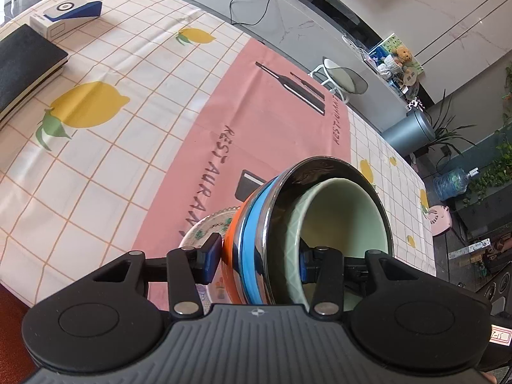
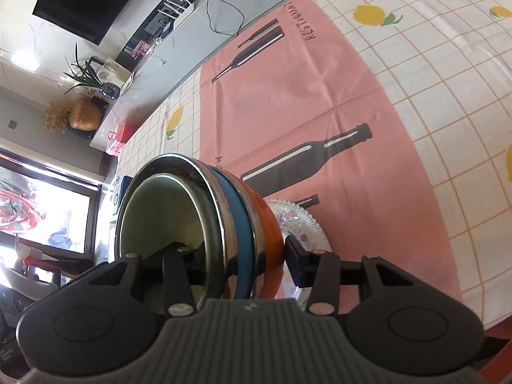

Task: Organize plates and bowls
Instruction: 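Lift the nested bowl stack with both grippers and carry it over the plate stack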

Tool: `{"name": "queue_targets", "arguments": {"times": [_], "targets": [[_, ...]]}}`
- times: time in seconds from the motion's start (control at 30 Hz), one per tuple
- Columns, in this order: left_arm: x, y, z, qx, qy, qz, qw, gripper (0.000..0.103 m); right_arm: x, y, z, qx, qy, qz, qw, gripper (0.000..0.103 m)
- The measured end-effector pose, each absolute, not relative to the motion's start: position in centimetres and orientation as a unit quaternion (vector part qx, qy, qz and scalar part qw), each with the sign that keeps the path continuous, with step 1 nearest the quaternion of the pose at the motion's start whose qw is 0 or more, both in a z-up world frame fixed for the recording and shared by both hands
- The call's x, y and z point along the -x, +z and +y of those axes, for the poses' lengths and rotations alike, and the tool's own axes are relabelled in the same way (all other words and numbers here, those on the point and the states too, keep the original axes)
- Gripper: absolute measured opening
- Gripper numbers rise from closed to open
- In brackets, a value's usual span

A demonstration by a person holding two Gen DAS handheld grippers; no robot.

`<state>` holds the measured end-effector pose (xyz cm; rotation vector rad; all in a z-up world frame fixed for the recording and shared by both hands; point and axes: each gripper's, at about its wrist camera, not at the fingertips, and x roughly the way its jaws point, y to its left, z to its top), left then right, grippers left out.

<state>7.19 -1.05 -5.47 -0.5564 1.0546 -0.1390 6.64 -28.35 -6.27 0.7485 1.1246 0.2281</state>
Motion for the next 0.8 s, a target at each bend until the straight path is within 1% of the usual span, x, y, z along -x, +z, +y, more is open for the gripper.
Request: {"name": "queue_targets", "arguments": {"times": [0.33,0.8], "targets": [[-7.0,-7.4,-1.0,0.266,-0.068,0.522,0.808,0.051,-6.6,-7.8,-28.0,-0.338,0.088,0.544,0.763,0.045],[-7.1,-8.1,-1.0,0.261,-0.055,0.531,0.804,0.050,-6.9,-8.9,-27.9,-0.340,0.087,0.557,0.753,0.045]]}}
